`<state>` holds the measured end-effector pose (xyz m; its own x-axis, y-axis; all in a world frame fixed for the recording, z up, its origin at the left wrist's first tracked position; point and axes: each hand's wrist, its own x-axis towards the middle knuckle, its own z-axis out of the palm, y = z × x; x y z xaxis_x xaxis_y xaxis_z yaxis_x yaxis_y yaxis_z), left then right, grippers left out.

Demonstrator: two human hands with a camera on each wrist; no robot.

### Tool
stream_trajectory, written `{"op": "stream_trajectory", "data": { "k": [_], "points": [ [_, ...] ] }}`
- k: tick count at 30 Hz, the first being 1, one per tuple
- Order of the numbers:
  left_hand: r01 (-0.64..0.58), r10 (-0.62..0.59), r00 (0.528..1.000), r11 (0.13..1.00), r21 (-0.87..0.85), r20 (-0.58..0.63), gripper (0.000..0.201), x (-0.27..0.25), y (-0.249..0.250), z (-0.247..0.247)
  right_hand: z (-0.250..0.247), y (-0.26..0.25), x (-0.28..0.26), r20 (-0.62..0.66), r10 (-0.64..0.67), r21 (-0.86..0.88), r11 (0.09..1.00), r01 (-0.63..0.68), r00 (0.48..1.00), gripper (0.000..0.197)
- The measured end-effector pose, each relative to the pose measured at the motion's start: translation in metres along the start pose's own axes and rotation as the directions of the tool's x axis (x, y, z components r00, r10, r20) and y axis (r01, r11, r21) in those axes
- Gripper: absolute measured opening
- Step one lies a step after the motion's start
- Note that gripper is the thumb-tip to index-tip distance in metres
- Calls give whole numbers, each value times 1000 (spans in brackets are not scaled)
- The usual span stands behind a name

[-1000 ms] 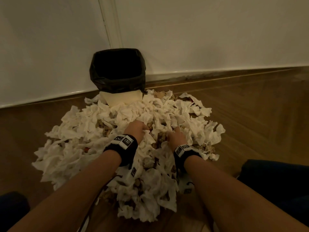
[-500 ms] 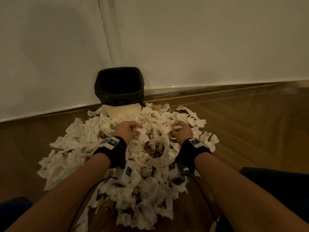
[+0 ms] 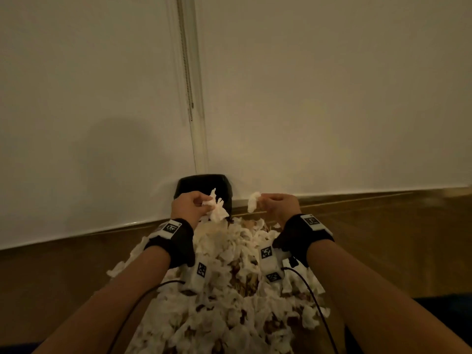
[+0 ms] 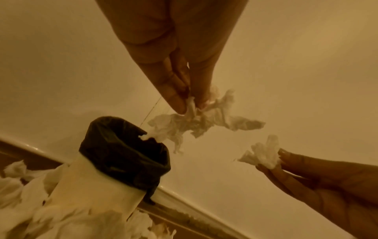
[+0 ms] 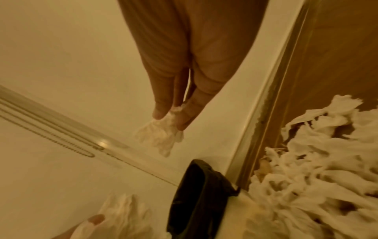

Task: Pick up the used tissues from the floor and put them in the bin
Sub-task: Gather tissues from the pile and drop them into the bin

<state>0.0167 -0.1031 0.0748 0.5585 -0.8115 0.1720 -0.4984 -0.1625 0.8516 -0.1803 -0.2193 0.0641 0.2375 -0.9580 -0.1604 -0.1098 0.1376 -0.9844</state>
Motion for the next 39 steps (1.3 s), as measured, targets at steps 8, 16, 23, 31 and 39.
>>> {"op": "stream_trajectory", "data": {
  "k": [8,16,23,31,39],
  "points": [
    [39,-56,984,994,-102,-169,19,25,11,-42,48,-40,0,-79,-117,-28,993,115,990,16],
    [106,-127,964,989,-100,-232,26,62,-20,-38,85,-26,33,-88,-107,-146,985,94,990,12],
    [182,-168,966,982,54,-196,31,102,-50,-4,115,-4,74,-54,-79,-307,950,58,995,18],
    [304,-294,949,949,85,-115,47,117,-79,19,127,25,100,80,47,-286,958,-23,996,37],
    [196,-199,978,979,-62,-56,22,87,-75,25,77,44,85,-15,78,-198,977,-79,997,14]
  ]
}}
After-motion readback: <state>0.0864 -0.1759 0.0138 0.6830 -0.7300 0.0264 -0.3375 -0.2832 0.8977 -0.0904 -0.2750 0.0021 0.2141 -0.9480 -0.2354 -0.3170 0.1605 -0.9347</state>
